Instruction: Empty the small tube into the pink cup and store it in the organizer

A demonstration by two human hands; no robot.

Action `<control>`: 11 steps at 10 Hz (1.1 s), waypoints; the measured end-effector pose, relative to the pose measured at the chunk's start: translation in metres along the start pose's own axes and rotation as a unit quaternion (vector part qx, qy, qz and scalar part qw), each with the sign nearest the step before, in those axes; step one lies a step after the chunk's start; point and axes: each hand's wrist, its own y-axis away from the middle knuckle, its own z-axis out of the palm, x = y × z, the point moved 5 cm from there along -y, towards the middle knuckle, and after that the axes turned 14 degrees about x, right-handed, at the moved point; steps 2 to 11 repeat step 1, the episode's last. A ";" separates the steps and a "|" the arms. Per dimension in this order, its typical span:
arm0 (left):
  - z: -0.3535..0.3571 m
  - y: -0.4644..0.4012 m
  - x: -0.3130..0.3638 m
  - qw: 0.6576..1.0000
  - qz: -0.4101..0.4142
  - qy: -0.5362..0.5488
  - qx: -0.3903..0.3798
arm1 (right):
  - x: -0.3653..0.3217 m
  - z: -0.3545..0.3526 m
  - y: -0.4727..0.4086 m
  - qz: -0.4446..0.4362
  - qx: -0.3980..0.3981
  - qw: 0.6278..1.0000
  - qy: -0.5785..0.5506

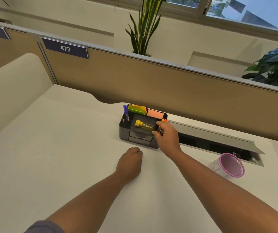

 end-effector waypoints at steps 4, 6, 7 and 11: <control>-0.010 -0.002 0.010 1.000 0.005 -0.018 -0.014 | -0.001 -0.014 0.015 0.001 0.002 1.000 0.011; -0.010 -0.002 0.010 1.000 0.005 -0.018 -0.014 | -0.001 -0.014 0.015 0.001 0.002 1.000 0.011; -0.010 -0.002 0.010 1.000 0.005 -0.018 -0.014 | -0.001 -0.014 0.015 0.001 0.002 1.000 0.011; -0.010 -0.002 0.010 1.000 0.005 -0.018 -0.014 | -0.001 -0.014 0.015 0.001 0.002 1.000 0.011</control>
